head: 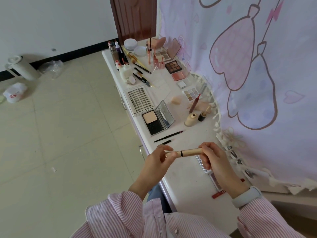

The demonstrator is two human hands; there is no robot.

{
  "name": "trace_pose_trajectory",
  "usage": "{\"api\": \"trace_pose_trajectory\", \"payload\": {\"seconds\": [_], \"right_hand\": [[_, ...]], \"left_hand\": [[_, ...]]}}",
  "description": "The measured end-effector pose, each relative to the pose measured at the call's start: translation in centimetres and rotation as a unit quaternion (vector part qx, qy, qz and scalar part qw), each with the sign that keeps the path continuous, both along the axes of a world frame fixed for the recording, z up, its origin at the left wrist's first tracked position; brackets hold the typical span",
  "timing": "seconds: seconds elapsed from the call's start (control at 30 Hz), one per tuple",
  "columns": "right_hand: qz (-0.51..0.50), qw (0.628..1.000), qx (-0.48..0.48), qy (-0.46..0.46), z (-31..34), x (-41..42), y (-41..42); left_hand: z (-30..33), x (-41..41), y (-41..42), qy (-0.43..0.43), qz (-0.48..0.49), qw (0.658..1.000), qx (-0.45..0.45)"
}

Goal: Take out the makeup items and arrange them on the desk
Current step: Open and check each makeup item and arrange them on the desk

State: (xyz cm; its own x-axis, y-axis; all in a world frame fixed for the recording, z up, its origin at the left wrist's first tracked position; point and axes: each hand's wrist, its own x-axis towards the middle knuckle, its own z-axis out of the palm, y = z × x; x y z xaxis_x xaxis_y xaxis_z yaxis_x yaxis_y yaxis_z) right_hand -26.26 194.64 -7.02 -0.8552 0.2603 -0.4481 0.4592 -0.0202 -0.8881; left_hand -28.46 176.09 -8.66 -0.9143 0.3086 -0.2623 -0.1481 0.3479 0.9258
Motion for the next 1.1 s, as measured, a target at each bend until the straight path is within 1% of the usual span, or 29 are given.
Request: {"api": "trace_pose_trajectory", "payload": {"seconds": [0.1,0.2,0.23,0.3,0.37,0.5,0.57,0.67,0.73,0.83,0.9,0.97,1.03,1.1], "right_hand": [[-0.01,1.0,-0.01,-0.007,-0.1,-0.1,0.1],[-0.01,1.0,-0.014,-0.008,0.1,-0.1,0.0],[-0.011,1.0,-0.015,-0.009,0.2,-0.2,-0.1],[-0.021,0.999,-0.023,-0.012,0.3,-0.2,-0.1],[-0.034,0.999,-0.04,-0.013,0.4,-0.3,-0.1],[-0.029,0.999,-0.037,0.0,0.5,-0.2,0.0],[-0.041,0.999,-0.027,0.015,0.4,-0.3,0.2],[-0.042,0.998,-0.028,0.03,0.3,-0.3,0.9],[0.007,0.999,-0.015,0.036,0.2,-0.3,1.5],[0.156,0.987,0.034,0.024,0.3,-0.2,2.0],[0.278,0.957,0.078,-0.003,0.1,0.0,1.9],[0.366,0.92,0.142,-0.018,-0.3,0.1,1.3],[0.383,0.903,0.196,0.0,-1.0,0.2,0.4],[0.349,0.907,0.232,0.036,-1.9,0.2,-0.5]], "left_hand": [[-0.4,0.1,-0.1,0.021,-0.011,1.0,-0.009],[-0.2,-0.1,0.0,-0.011,0.018,1.0,-0.009],[-0.3,-0.2,-0.1,-0.008,0.02,1.0,0.004],[-0.1,-0.2,-0.2,0.003,0.003,1.0,0.022],[-0.1,-0.1,-0.3,0.011,-0.015,1.0,0.015],[0.1,-0.5,-0.3,-0.008,0.046,0.999,0.002],[0.2,-0.7,-0.5,0.001,0.085,0.996,0.005],[0.7,-1.1,-1.1,0.017,0.084,0.996,-0.01],[0.8,-1.3,-1.4,0.016,0.087,0.996,-0.007],[1.2,-2.1,-1.7,0.02,0.155,0.987,0.028],[1.6,-2.7,-1.6,0.021,0.174,0.983,0.058],[2.2,-3.3,-1.3,0.03,0.156,0.985,0.068],[2.7,-4.0,-0.8,0.043,0.129,0.989,0.062],[3.0,-4.8,-0.1,0.065,0.109,0.991,0.047]]}}
